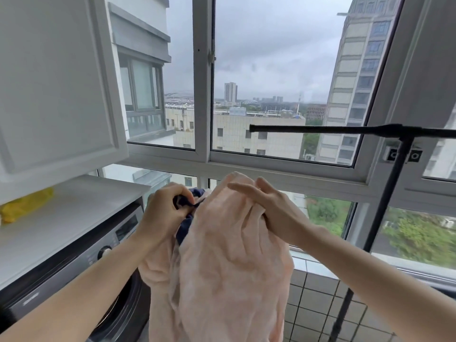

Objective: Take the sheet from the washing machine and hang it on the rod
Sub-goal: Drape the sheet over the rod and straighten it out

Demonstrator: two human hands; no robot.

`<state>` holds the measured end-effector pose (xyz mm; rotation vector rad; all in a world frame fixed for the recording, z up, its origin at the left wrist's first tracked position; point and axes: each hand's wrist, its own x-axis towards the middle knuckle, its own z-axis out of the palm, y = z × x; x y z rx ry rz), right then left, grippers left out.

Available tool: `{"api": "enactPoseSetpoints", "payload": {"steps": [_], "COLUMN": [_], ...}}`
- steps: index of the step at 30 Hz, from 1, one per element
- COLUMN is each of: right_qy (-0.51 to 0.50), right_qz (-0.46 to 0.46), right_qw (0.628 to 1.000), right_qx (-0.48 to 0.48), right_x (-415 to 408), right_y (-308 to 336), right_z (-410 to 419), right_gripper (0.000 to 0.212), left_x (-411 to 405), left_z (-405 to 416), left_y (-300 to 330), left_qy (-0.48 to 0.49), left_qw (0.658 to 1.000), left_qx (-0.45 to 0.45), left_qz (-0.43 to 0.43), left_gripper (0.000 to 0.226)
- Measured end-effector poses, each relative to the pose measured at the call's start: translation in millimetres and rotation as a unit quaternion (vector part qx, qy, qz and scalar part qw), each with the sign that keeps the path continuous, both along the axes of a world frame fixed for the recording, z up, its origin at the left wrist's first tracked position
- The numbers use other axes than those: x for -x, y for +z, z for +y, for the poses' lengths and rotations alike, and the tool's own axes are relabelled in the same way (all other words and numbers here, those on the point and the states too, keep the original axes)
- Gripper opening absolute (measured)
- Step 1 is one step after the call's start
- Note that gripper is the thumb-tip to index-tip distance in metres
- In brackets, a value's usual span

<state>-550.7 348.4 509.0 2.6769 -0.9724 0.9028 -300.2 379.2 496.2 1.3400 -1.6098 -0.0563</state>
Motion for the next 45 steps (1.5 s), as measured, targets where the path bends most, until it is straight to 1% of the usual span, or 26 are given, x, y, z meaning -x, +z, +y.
{"api": "enactPoseSetpoints", "payload": {"steps": [3,4,7,11,12,13,15,16,17,18,21,23,25,26,28,29,30,31,33,35,37,39,42,43,44,45], "right_qy": [0.031,0.037,0.029,-0.041,-0.059,-0.068,-0.096,-0.129,-0.162,-0.186,-0.209,-0.225,-0.231,-0.228,-0.216,-0.215,-0.218,-0.220,-0.225,-0.216,-0.206,-0.216,-0.213,-0.202,-0.195,-0.194], "right_qz": [0.049,0.064,0.073,0.087,0.072,0.035,-0.049,-0.062,-0.074,-0.104,-0.219,-0.252,-0.263,-0.275,-0.307,-0.321,-0.330,-0.335,-0.337,-0.336,-0.329,-0.305,-0.316,-0.334,-0.350,-0.359], "right_qw": [0.998,0.997,0.996,0.990,0.990,0.991,0.987,0.983,0.978,0.971,0.945,0.932,0.928,0.925,0.917,0.913,0.910,0.909,0.909,0.912,0.918,0.923,0.916,0.910,0.903,0.898], "right_qx": [-0.009,-0.023,-0.050,-0.101,-0.107,-0.114,-0.122,-0.116,-0.110,-0.108,-0.124,-0.130,-0.128,-0.127,-0.136,-0.131,-0.122,-0.114,-0.101,-0.092,-0.087,-0.089,-0.123,-0.138,-0.152,-0.163], "right_x": [10,13,18,19,17,15,10,5,0,-5,-20,-30,-39,-42,-44,-43,-42,-42,-45,-51,-58,-64,-72,-75,-79,-81], "right_y": [17,24,46,75,84,93,115,126,138,149,175,189,203,209,220,224,228,231,237,243,245,240,219,215,213,213], "right_z": [-10,-14,-25,-34,-37,-42,-53,-58,-62,-64,-73,-77,-80,-81,-82,-82,-82,-82,-81,-80,-75,-73,-79,-83,-85,-85], "right_gripper": [0.024,0.018,0.009,0.014,0.014,0.014,0.021,0.020,0.018,0.020,0.016,0.023,0.028,0.026,0.015,0.011,0.009,0.009,0.011,0.008,0.005,0.010,0.003,0.002,0.001,0.003], "left_x": [-4,-7,-15,-22,-24,-26,-31,-34,-39,-42,-51,-53,-56,-57,-61,-61,-58,-53,-30,-4,21,37,53,57,58,56], "left_z": [-7,-10,-16,-26,-28,-30,-33,-34,-36,-37,-37,-36,-37,-37,-34,-33,-32,-32,-36,-51,-70,-87,-109,-116,-120,-123], "left_y": [0,2,10,23,25,27,28,29,29,31,34,36,39,43,61,72,84,97,116,130,138,138,129,126,121,118], "left_qy": [0.025,0.031,0.043,0.042,0.039,0.035,0.032,0.034,0.034,0.033,0.034,0.034,0.027,0.018,-0.038,-0.083,-0.134,-0.169,-0.185,-0.169,-0.183,-0.193,-0.149,-0.131,-0.116,-0.106], "left_qw": [0.998,0.997,0.995,0.991,0.991,0.990,0.991,0.992,0.993,0.994,0.996,0.997,0.998,0.999,0.996,0.987,0.974,0.966,0.975,0.985,0.982,0.980,0.988,0.990,0.993,0.994], "left_qx": [0.042,0.051,0.076,0.104,0.109,0.111,0.109,0.105,0.100,0.092,0.073,0.053,0.045,0.034,-0.001,-0.029,-0.060,-0.076,-0.064,-0.002,0.046,0.039,0.004,0.001,0.000,0.012], "left_qz": [-0.036,-0.044,-0.057,-0.069,-0.073,-0.077,-0.073,-0.067,-0.060,-0.053,-0.046,-0.033,-0.024,-0.005,0.079,0.134,0.174,0.179,0.105,0.012,-0.024,0.007,0.045,0.043,0.036,0.037], "left_gripper": [0.033,0.032,0.031,0.029,0.029,0.029,0.029,0.030,0.030,0.031,0.026,0.022,0.017,0.023,0.056,0.067,0.073,0.075,0.084,0.106,0.119,0.129,0.141,0.139,0.132,0.120]}}
